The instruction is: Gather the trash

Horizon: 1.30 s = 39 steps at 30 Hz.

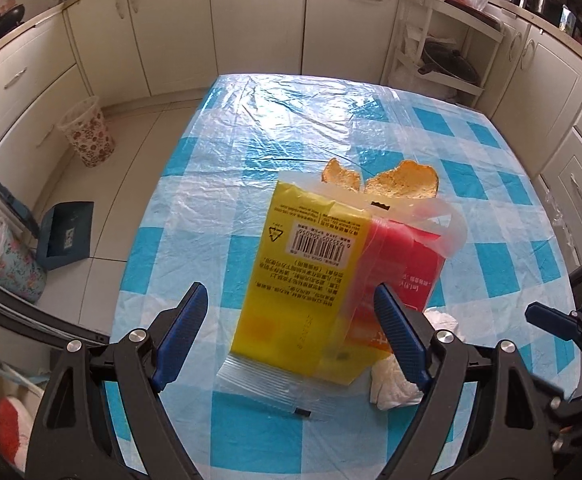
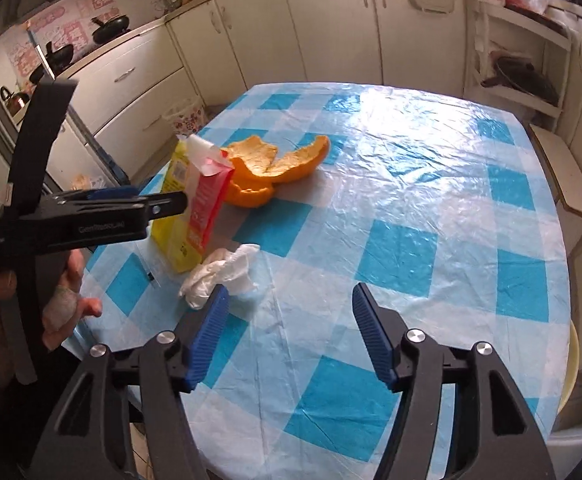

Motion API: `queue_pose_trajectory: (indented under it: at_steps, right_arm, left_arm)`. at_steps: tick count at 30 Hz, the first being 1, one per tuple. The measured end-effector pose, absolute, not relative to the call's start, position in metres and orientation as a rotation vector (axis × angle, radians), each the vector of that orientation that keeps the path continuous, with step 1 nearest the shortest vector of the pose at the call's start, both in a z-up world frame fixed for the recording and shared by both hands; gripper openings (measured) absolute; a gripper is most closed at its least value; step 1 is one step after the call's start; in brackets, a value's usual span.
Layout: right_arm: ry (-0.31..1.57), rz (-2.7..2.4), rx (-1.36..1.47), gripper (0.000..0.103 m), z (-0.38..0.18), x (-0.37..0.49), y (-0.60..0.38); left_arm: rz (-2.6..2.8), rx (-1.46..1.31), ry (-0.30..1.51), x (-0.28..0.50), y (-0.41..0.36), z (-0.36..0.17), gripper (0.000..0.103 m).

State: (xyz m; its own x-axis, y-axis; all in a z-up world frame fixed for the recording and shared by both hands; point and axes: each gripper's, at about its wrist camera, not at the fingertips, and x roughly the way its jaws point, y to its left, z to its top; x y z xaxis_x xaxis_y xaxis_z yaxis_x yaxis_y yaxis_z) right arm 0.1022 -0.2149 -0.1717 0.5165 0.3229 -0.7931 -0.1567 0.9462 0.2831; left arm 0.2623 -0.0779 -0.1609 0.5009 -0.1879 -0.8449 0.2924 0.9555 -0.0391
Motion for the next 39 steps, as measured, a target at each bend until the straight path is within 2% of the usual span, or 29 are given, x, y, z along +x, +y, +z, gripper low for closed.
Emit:
queue_pose_trajectory:
  at_steps: [3,5,7,13,15,17,22,27,28,29,30,31,32,35,39]
  right_arm:
    - [0.986,0.335,0.135,0.067,-0.174,0.107,-0.189]
    - [0.987,0.348,0.111,0.067,-0.177,0.11,-0.176]
    - [0.988,0.354,0.114,0.067,-0.18,0.115,-0.169]
    - [1.042,0.344,0.095,0.065,-0.2,0.13,-0.153]
    - [1.036,0.34,0.072,0.054,-0.2,0.128,-0.153]
    - [1.05,0.35,0.093,0.04,-0.199,0.127,-0.157]
    - [1.036,0.308,0.134,0.022,-0.192,0.119,-0.184]
    - [1.028,0.261,0.174,0.02,-0.187,0.111,-0.213]
    - [1.029,0.253,0.18,0.02,-0.187,0.111,-0.216]
    - [1.033,0.246,0.185,0.02,-0.188,0.109,-0.22]
    - [1.035,0.242,0.19,0.02,-0.188,0.11,-0.222]
    - [1.036,0.24,0.193,0.02,-0.188,0.109,-0.224]
    - [1.038,0.237,0.193,0.02,-0.188,0.108,-0.226]
    - [1.041,0.226,0.196,0.029,-0.188,0.108,-0.229]
    - [1.039,0.224,0.192,0.037,-0.186,0.1,-0.236]
  left_arm:
    - [-0.319,0.109,1.034,0.266,-0.082,-0.168,0.078]
    - [-0.336,0.1,1.061,0.266,-0.083,-0.172,0.065]
    - [-0.337,0.109,1.068,0.263,-0.082,-0.172,0.058]
    - [-0.309,0.151,1.041,0.25,-0.068,-0.16,0.047]
    - [-0.299,0.125,1.032,0.246,-0.058,-0.154,0.035]
    - [-0.298,0.093,1.033,0.244,-0.049,-0.149,0.013]
    - [-0.306,0.079,0.983,0.237,-0.047,-0.135,0.006]
    - [-0.356,0.089,1.037,0.239,-0.059,-0.145,0.007]
    - [-0.377,0.089,1.069,0.241,-0.062,-0.151,0.015]
    - [-0.377,0.095,1.085,0.241,-0.063,-0.157,0.039]
    - [-0.363,0.111,1.086,0.241,-0.065,-0.161,0.056]
    - [-0.343,0.133,1.068,0.24,-0.066,-0.162,0.068]
    - [-0.328,0.162,1.05,0.239,-0.069,-0.163,0.069]
    - [-0.325,0.202,1.062,0.239,-0.076,-0.169,0.071]
    - [-0.314,0.225,1.088,0.241,-0.083,-0.182,0.069]
